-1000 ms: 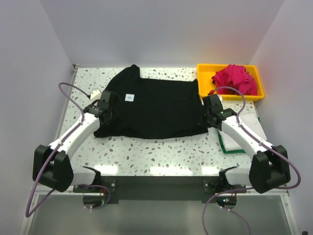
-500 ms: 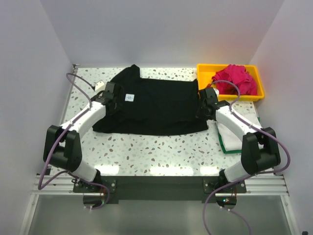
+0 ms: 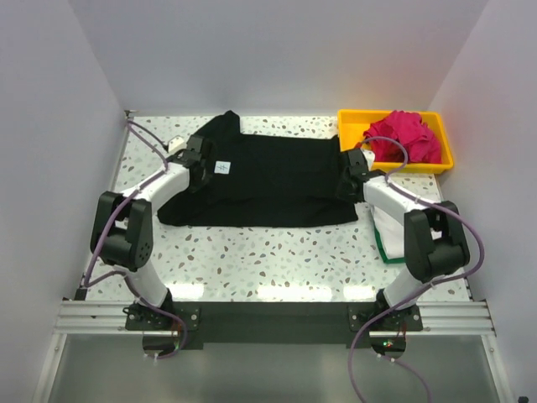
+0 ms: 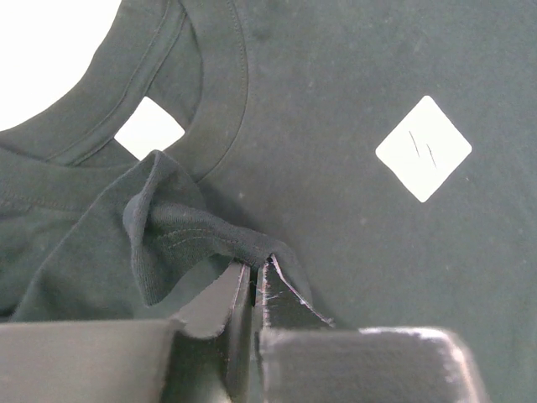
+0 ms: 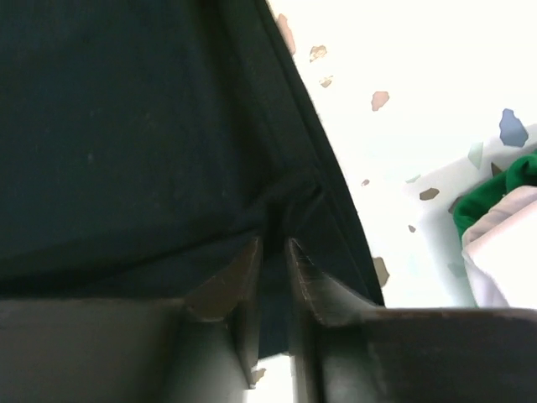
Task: Fold and stack the t-shirts
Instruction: Fold the tshirt
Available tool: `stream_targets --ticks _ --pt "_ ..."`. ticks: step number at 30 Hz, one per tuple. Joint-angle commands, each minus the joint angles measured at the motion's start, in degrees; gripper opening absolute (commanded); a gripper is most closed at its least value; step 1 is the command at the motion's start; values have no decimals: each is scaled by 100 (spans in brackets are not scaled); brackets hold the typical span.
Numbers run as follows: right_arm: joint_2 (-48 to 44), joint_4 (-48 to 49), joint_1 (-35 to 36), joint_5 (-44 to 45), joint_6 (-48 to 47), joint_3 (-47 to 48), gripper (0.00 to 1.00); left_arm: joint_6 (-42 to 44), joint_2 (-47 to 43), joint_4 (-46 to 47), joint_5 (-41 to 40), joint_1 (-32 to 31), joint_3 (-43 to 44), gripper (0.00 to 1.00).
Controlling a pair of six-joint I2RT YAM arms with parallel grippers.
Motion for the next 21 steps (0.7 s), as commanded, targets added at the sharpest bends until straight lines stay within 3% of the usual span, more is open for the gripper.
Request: stream_targets --ticks 1,3,4,5,7,9,10,16,21 --pt "145 230 -65 379 82 322 30 26 163 188 -145 98 364 20" --pt "180 133 -56 380 73 401 46 0 163 179 -101 116 391 37" --pt "172 89 -65 371 64 428 54 8 137 214 -83 125 391 55" --pt "154 36 -65 362 47 445 58 17 50 240 -57 125 382 65" --pt "-39 -17 -65 371 64 428 79 52 -65 241 -48 116 338 86" --pt "-249 18 -65 318 56 227 99 70 -267 223 -74 125 277 96" --pt "-494 70 -65 205 47 121 99 70 -346 180 -83 125 181 100" --pt "-1111 729 -30 -1297 -225 -688 99 413 -909 583 715 125 -513 100" --pt "-1024 1187 76 -2213 -445 -1022 99 623 -1243 829 1455 125 -1129 100"
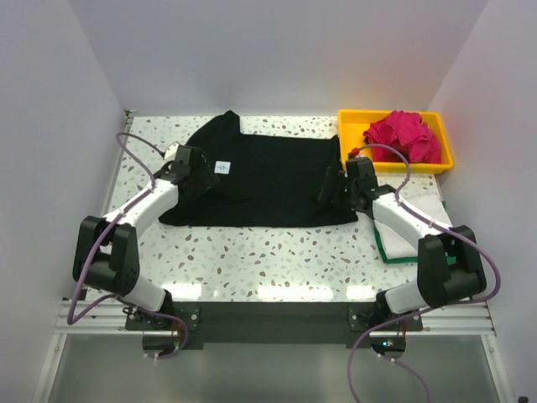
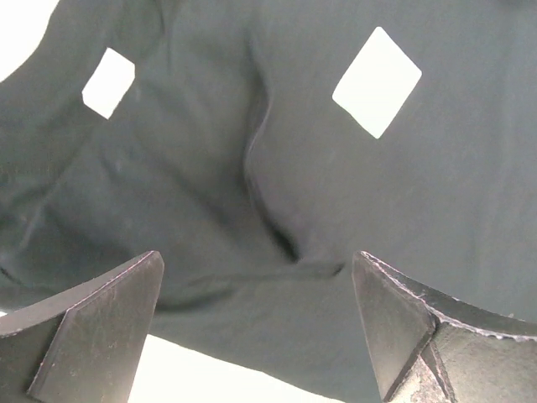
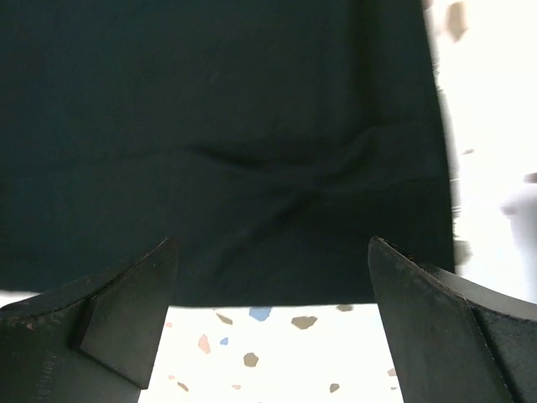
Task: Fold and stack the t-shirts
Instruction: Fold the tshirt
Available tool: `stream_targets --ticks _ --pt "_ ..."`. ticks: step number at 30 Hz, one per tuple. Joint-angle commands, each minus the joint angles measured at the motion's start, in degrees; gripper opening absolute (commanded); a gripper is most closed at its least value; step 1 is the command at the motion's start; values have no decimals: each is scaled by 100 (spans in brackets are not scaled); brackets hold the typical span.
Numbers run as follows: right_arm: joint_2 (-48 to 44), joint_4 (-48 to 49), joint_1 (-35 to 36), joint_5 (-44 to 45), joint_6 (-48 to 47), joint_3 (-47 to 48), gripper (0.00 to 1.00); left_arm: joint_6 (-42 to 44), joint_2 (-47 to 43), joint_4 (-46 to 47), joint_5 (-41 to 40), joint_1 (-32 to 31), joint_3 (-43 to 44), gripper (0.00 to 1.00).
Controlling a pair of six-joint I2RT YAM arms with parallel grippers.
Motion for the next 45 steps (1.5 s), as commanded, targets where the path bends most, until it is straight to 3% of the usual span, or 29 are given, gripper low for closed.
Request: stream_targets --ticks 1,7,11,16,22,33,40,45 --pt "104 533 76 -882 -246 -181 99 307 -231 262 550 33 -412 100" --pt "456 622 76 -935 -255 -76 99 385 -363 199 269 51 -668 100" --pt "579 517 76 -760 -299 3 99 544 119 375 -56 270 -458 100" --pt "623 376 76 -540 -317 56 99 1009 918 1532 549 858 -239 100" --pt "693 279 67 -400 -378 83 99 1062 1675 1956 963 1096 420 100" --pt "641 173 67 -302 -493 206 99 1405 1484 1412 884 1123 1362 100" --pt "491 375 67 -548 -501 118 99 1326 1105 1702 2375 1053 678 100" --pt "517 384 67 -575 -475 57 99 1247 1209 1817 2677 763 316 100"
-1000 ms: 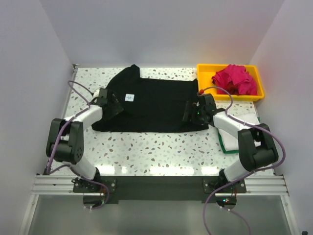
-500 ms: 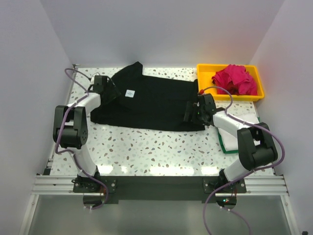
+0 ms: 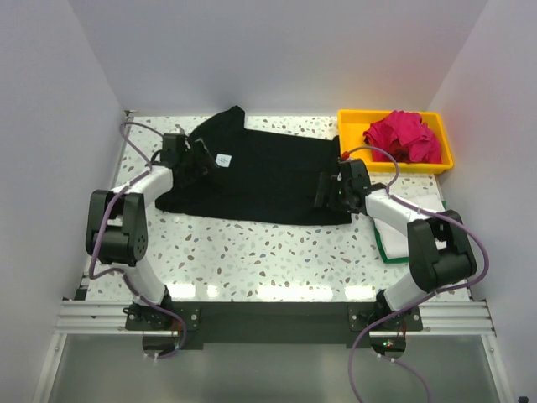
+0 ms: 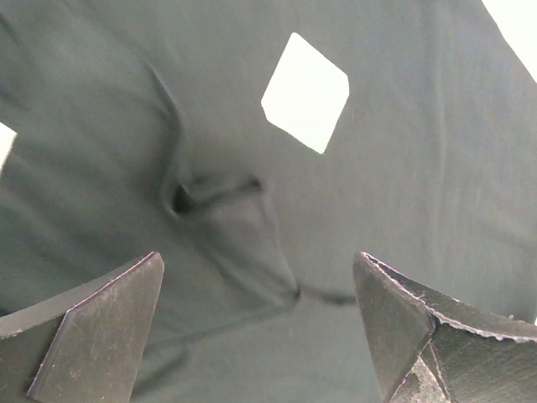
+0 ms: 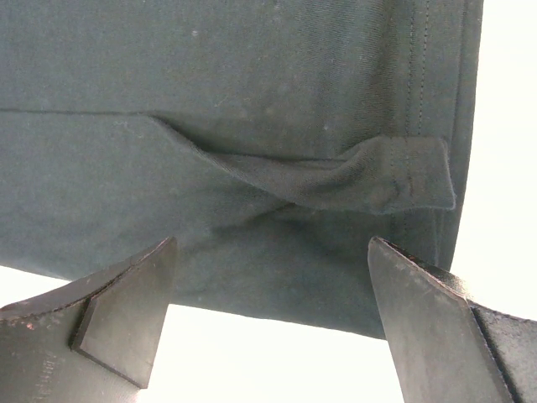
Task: Fold and stack the t-shirts
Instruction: Fold the tshirt
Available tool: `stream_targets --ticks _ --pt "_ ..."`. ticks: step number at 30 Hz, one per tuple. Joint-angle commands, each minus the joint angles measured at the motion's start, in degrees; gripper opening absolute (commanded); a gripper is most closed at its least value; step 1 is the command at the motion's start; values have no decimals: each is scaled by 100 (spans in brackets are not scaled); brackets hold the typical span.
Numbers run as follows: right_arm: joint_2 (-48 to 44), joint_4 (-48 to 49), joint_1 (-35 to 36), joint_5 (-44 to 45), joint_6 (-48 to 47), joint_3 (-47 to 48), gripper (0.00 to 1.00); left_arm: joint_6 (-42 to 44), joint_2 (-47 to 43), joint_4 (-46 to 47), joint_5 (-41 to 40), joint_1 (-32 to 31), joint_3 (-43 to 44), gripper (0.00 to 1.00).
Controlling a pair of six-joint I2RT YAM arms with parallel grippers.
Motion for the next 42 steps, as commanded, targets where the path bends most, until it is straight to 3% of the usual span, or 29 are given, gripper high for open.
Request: stream_targets --ticks 1,8,14,18,23,27,33,36,42 --pt "-167 164 -7 -103 -66 74 99 45 10 269 561 -221 -154 100" --pt "-167 216 1 -103 -14 -40 99 -52 633 717 614 -300 311 100" --pt "-193 137 1 -50 -57 -5 99 27 1556 926 956 -309 1295 100" --pt "-228 137 1 -24 -58 -31 99 115 1645 1552 1308 -362 1665 100" --pt "-360 76 -7 99 -119 -5 99 378 1540 1124 1151 -362 2061 100" --pt "-325 15 -7 187 -233 266 99 537 682 1130 1098 -362 1413 100" --pt "-97 225 1 -120 47 417 99 502 -997 893 0 -344 -257 100" --pt "-53 523 1 -269 162 232 99 441 -1368 920 -396 -265 -961 100" --pt "114 559 10 -226 250 311 99 239 -1143 1184 -186 104 -1507 100"
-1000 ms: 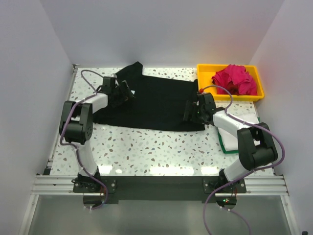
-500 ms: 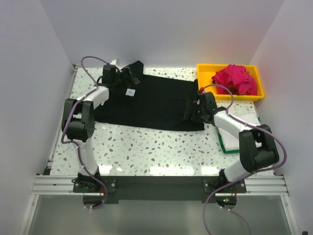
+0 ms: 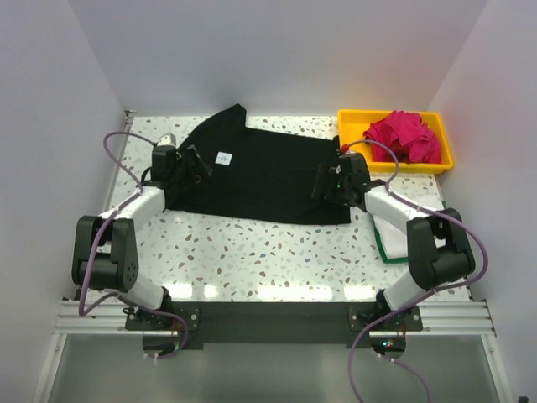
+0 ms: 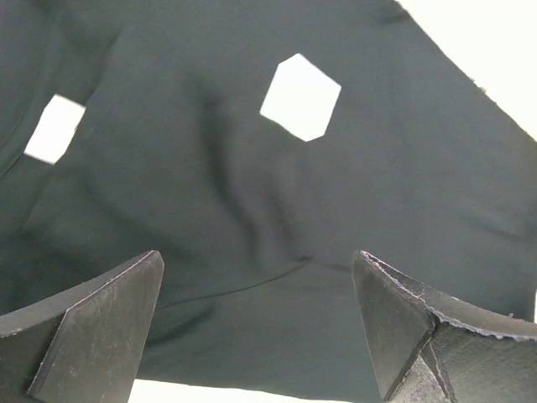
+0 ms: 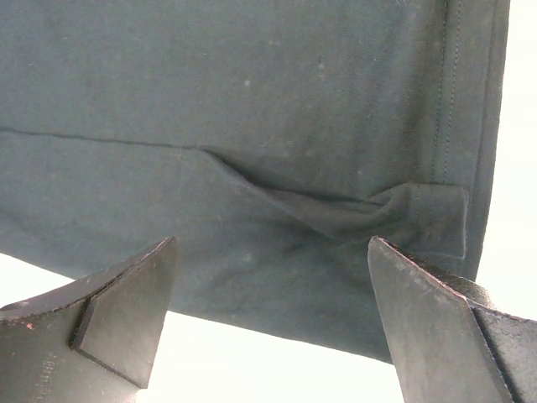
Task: Fold and stack the t-shirts
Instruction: Fold the tshirt
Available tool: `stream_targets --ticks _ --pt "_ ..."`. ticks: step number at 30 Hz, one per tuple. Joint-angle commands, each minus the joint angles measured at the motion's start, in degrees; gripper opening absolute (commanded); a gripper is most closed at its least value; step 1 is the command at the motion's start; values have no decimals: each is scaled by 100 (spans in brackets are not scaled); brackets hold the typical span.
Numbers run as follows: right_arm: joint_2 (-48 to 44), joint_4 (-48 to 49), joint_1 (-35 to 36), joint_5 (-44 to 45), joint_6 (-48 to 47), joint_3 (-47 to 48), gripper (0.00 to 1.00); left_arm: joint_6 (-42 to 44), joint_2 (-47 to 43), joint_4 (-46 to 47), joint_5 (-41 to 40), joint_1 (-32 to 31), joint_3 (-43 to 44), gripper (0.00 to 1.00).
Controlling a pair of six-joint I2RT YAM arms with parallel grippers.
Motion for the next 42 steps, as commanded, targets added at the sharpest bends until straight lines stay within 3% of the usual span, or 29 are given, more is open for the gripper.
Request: stream_targets --ticks 1,10,14,19,27,34,42 --pt "99 162 2 73 134 138 99 -118 319 152 -55 167 -165 100" --pt "-287 3 54 -14 82 43 99 -391 934 204 -177 370 -411 100" --pt "-620 20 229 -84 125 -282 99 -505 882 -23 -274 414 -613 100" --pt "-411 126 327 -93 187 -362 99 -575 662 -478 -573 422 -771 100" --pt "615 749 309 600 240 532 99 -505 275 -595 -748 422 -982 100" --pt "1452 118 300 1550 169 1729 99 -479 118 -885 -1012 422 -982 100" --pt "865 -305 414 1210 117 1529 99 -592 -418 -1219 -1057 422 -1000 100"
